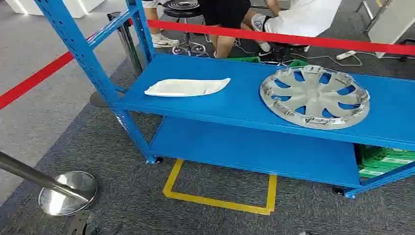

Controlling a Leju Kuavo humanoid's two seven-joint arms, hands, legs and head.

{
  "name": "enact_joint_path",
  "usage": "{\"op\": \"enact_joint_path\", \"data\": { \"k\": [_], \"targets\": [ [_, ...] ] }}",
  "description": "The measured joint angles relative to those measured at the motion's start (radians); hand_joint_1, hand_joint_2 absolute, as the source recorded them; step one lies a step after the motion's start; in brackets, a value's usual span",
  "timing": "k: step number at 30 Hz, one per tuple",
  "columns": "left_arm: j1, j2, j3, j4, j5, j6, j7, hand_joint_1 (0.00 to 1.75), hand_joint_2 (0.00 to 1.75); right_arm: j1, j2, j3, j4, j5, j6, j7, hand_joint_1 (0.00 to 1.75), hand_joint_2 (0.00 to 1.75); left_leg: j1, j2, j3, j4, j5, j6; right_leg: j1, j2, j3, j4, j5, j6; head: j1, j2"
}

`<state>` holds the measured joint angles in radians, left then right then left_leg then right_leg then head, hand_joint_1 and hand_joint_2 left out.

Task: Take the parts from the cabinet and place them on the table.

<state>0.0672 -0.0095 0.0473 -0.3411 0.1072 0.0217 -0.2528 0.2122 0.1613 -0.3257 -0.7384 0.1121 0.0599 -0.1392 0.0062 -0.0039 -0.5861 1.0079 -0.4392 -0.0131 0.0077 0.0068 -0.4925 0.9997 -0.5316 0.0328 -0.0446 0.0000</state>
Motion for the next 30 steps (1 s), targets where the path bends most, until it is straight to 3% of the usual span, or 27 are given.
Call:
{"op": "enact_joint_path", "data": {
  "k": [6, 7, 12, 17, 30],
  "targets": [
    [-0.03, -0.001, 0.029, 0.022, 0.043, 0.027, -0.099, 0.0, 0.0, 0.024, 0.055, -0.118, -0.119, 0.026, 0.037, -0.043, 0.0, 0.0, 0.0, 0.0, 0.0, 0.0, 0.0, 0.0, 0.0, 0.0, 0.0, 0.0, 0.0, 0.0, 0.0, 0.0],
    [-0.036, -0.001, 0.035, 0.027, 0.051, 0.03, -0.114, 0.0, 0.0, 0.028, 0.068, -0.139, -0.137, 0.028, 0.043, -0.049, 0.0, 1.75, 0.0, 0.0, 0.0, 0.0, 0.0, 0.0, 0.0, 0.0, 0.0, 0.0, 0.0, 0.0, 0.0, 0.0],
    [-0.062, -0.002, 0.068, 0.052, 0.086, 0.045, -0.185, 0.0, 0.0, 0.051, 0.118, -0.235, -0.246, 0.034, 0.074, -0.09, 0.0, 1.75, 0.0, 0.0, 0.0, 0.0, 0.0, 0.0, 0.0, 0.0, 0.0, 0.0, 0.0, 0.0, 0.0, 0.0],
    [-0.071, -0.003, 0.086, 0.068, 0.096, 0.048, -0.214, 0.0, 0.0, 0.088, 0.137, -0.236, -0.394, 0.039, 0.041, -0.149, 0.0, 1.75, 0.0, 0.0, 0.0, 0.0, 0.0, 0.0, 0.0, 0.0, 0.0, 0.0, 0.0, 0.0, 0.0, 0.0],
    [-0.075, -0.009, 0.091, 0.081, 0.069, 0.062, -0.224, 0.0, 0.0, 0.16, 0.149, -0.067, -0.805, 0.066, -0.185, -0.243, 0.0, 1.75, 0.0, 0.0, 0.0, 0.0, 0.0, 0.0, 0.0, 0.0, 0.001, 0.0, 0.0, 0.0, 0.0, 0.0]
  ]
}}
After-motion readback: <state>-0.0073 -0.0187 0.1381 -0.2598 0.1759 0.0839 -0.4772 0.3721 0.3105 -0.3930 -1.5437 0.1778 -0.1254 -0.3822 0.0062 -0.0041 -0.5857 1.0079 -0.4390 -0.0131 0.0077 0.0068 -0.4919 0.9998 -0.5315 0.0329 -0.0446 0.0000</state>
